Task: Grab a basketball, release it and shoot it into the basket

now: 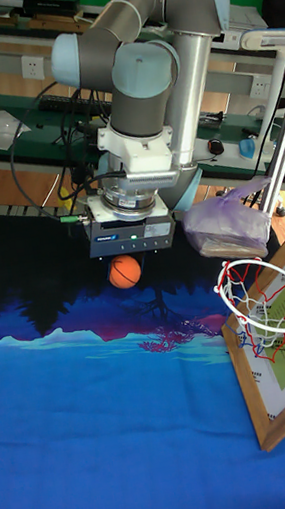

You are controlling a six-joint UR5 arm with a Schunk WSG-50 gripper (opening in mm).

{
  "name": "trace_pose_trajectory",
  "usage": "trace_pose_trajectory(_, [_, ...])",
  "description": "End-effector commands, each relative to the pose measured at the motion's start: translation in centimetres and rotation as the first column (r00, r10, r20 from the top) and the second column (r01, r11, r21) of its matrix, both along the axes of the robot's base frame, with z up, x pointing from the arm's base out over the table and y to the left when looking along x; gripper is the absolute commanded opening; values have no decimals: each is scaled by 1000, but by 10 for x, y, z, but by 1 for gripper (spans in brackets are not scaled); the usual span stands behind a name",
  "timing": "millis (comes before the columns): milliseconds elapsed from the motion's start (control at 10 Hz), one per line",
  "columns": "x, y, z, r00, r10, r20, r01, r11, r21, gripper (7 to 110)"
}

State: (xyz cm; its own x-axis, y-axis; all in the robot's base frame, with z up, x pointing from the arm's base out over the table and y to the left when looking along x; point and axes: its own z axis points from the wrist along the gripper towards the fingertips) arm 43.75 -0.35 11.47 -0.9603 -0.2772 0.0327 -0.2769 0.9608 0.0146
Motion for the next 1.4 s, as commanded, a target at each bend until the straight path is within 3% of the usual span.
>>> trace_pose_trajectory(0, [42,32,43,998,63,26,-65,996,68,7])
trace_pose_trajectory(200, [58,26,97,995,105,-1,-105,994,-21,7])
trace_pose_trajectory(400, [60,37,136,994,108,-25,-109,994,-31,7])
trace_pose_trajectory(500, [59,57,144,996,85,-27,-85,996,24,7])
trace_pose_trajectory(700, [78,95,145,993,99,61,-108,980,169,7])
trace_pose_trajectory(900, [82,135,158,989,100,112,-131,939,319,7])
trace_pose_trajectory(1000, [89,156,168,983,91,156,-147,905,398,7])
trace_pose_trajectory(1100, [104,169,174,972,82,220,-174,881,439,7])
trace_pose_trajectory(1200, [123,175,174,956,82,283,-208,869,449,7])
trace_pose_trajectory(1300, [137,190,174,940,91,330,-252,836,488,7])
